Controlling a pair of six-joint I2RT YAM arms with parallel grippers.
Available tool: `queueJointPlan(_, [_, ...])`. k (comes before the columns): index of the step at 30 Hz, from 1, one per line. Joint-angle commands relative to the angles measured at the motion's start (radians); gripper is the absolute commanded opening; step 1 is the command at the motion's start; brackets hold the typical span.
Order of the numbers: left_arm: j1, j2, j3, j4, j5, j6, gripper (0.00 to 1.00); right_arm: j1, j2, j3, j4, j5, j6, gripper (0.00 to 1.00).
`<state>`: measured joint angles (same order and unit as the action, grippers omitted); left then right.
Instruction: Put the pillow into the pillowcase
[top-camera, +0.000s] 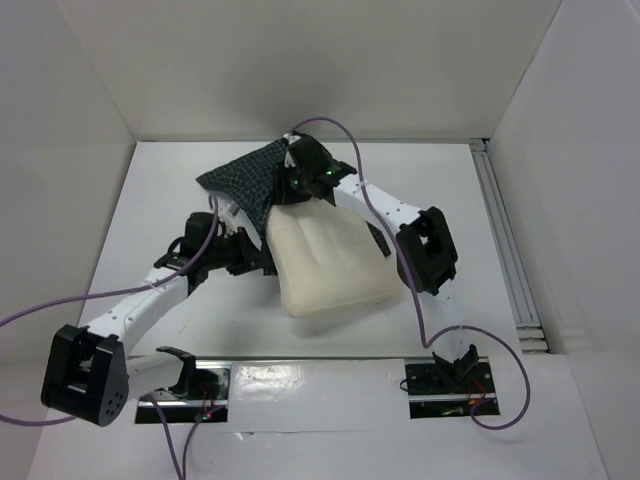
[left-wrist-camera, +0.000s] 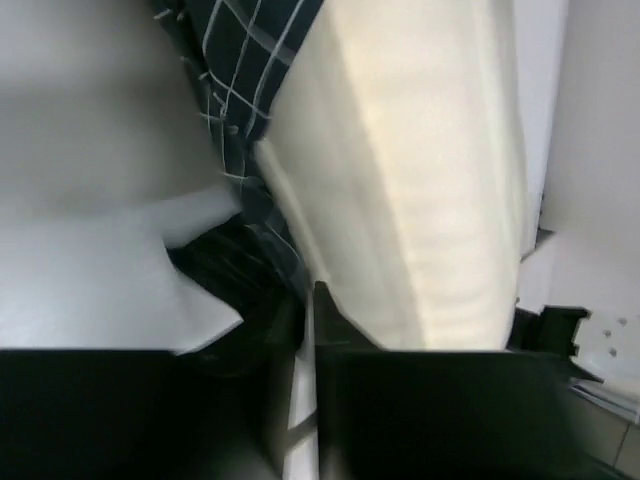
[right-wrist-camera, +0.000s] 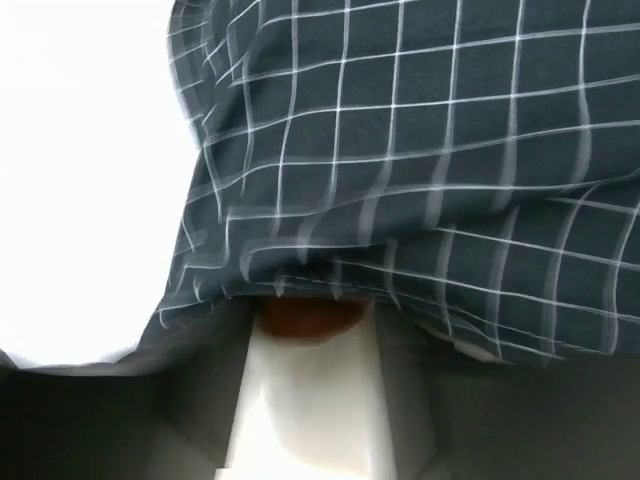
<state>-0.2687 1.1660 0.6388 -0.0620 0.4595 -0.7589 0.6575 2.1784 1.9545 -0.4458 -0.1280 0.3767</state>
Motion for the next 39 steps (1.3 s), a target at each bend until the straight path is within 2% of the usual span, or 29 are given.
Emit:
queueJointPlan(1, [0.039, -0.078, 0.108, -0.301, -0.123, 0.044, 0.29, -0.009, -0.188, -0.139, 0.105, -0.004, 0.001, 0.63])
queueJointPlan(2, [0.055, -0.106, 0.126, -0.336, -0.204, 0.055, 0.41, -0.009, -0.230, -0.172, 0.105, -0.004, 0.001, 0.78])
queueJointPlan(3, [0.056, -0.118, 0.145, -0.405, -0.252, 0.055, 0.53, -0.018, -0.271, -0.204, 0.096, -0.018, -0.008, 0.82])
queueJointPlan(4, [0.056, -0.129, 0.183, -0.433, -0.304, 0.055, 0.76, -0.018, -0.310, -0.279, 0.087, -0.027, -0.019, 0.84])
queueJointPlan(6, [0.065, -0.149, 0.222, -0.478, -0.425, 0.033, 0.86, -0.056, -0.409, -0.365, 0.043, -0.003, -0.031, 0.84])
queueJointPlan(7, [0.065, -0.149, 0.263, -0.499, -0.426, 0.046, 0.88, -0.076, -0.439, -0.414, 0.029, 0.052, -0.032, 0.84])
queueJointPlan(8, [0.065, -0.149, 0.283, -0.499, -0.426, 0.062, 0.88, -0.125, -0.495, -0.522, 0.019, 0.089, -0.032, 0.84])
queueJointPlan(11, [0.065, -0.094, 0.361, -0.484, -0.380, 0.072, 0.85, -0.214, -0.571, -0.732, 0.019, 0.195, 0.030, 0.74])
queueJointPlan(13, [0.039, -0.036, 0.412, -0.484, -0.285, 0.089, 0.84, -0.286, -0.623, -0.817, 0.061, 0.195, 0.041, 0.62])
queueJointPlan(15, [-0.041, 0.070, 0.491, -0.507, -0.300, 0.089, 0.84, -0.311, -0.635, -0.902, 0.084, 0.116, 0.051, 0.48])
queueJointPlan(17, [-0.088, 0.139, 0.571, -0.542, -0.326, 0.089, 0.84, -0.311, -0.623, -0.934, 0.111, 0.023, 0.076, 0.45])
queueJointPlan(19, [-0.150, 0.219, 0.614, -0.576, -0.385, 0.076, 0.84, -0.256, -0.611, -0.970, 0.178, -0.045, 0.112, 0.45])
queueJointPlan(21, [-0.179, 0.271, 0.682, -0.616, -0.433, 0.076, 0.82, -0.196, -0.597, -0.980, 0.254, -0.155, 0.137, 0.40])
queueJointPlan(23, [-0.201, 0.351, 0.748, -0.686, -0.487, 0.086, 0.82, -0.101, -0.553, -0.936, 0.335, -0.235, 0.146, 0.40])
queueJointPlan(24, [-0.201, 0.378, 0.766, -0.708, -0.504, 0.098, 0.82, -0.082, -0.533, -0.872, 0.335, -0.278, 0.146, 0.45])
queueJointPlan(25, [-0.210, 0.403, 0.785, -0.729, -0.518, 0.107, 0.84, -0.070, -0.519, -0.843, 0.300, -0.279, 0.137, 0.57])
queueJointPlan(26, [-0.210, 0.450, 0.803, -0.749, -0.536, 0.133, 0.85, -0.070, -0.519, -0.820, 0.277, -0.245, 0.122, 0.64])
queueJointPlan(28, [-0.246, 0.491, 0.857, -0.809, -0.582, 0.145, 0.88, -0.100, -0.557, -0.824, 0.263, -0.149, 0.113, 0.78])
queueJointPlan(30, [-0.280, 0.547, 0.890, -0.835, -0.640, 0.155, 0.91, -0.136, -0.568, -0.850, 0.272, -0.131, 0.090, 0.92])
queueJointPlan(34, [-0.328, 0.642, 0.947, -0.869, -0.720, 0.133, 1.00, -0.171, -0.510, -0.816, 0.233, -0.145, 0.050, 0.93])
queueJointPlan(39, [-0.360, 0.699, 0.947, -0.880, -0.772, 0.191, 1.00, -0.162, -0.468, -0.807, 0.242, -0.200, 0.028, 0.91])
